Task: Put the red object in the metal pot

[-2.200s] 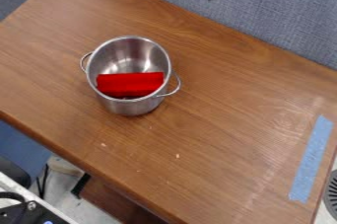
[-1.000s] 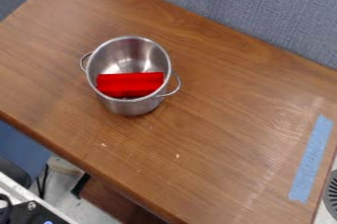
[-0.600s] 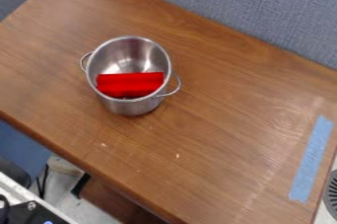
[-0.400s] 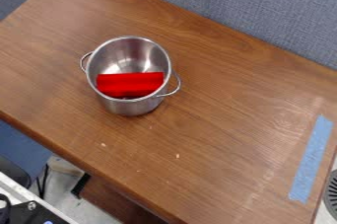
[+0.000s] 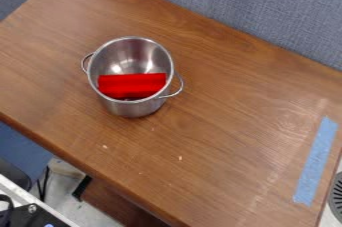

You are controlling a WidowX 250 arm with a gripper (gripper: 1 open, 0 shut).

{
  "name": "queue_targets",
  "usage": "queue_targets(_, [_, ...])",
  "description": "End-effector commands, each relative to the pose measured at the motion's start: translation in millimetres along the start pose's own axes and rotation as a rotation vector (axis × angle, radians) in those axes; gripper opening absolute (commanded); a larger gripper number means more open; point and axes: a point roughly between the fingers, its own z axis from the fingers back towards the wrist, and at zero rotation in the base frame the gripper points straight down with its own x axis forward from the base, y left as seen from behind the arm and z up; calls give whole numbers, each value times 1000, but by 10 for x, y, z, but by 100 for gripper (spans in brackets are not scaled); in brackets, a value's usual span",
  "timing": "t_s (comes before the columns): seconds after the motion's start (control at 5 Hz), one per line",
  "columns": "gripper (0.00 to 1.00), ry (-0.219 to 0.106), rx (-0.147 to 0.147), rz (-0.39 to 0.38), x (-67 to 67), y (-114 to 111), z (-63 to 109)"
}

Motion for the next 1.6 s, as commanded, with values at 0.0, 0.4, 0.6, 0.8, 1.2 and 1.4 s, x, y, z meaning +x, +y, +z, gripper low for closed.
queue_targets(0.0, [100,-93,60,-162,169,-68,598])
queue_targets(0.4, [100,-90,99,-113,-452,-208,245])
queue_targets(0.6, [0,-91,101,-103,-509,-240,49])
queue_targets(0.8, [0,-86,117,1,-430,-396,132])
queue_targets(1.2, [0,-75,143,207,64,-203,181])
queue_targets(1.4, [100,-87,158,228,374,107,189])
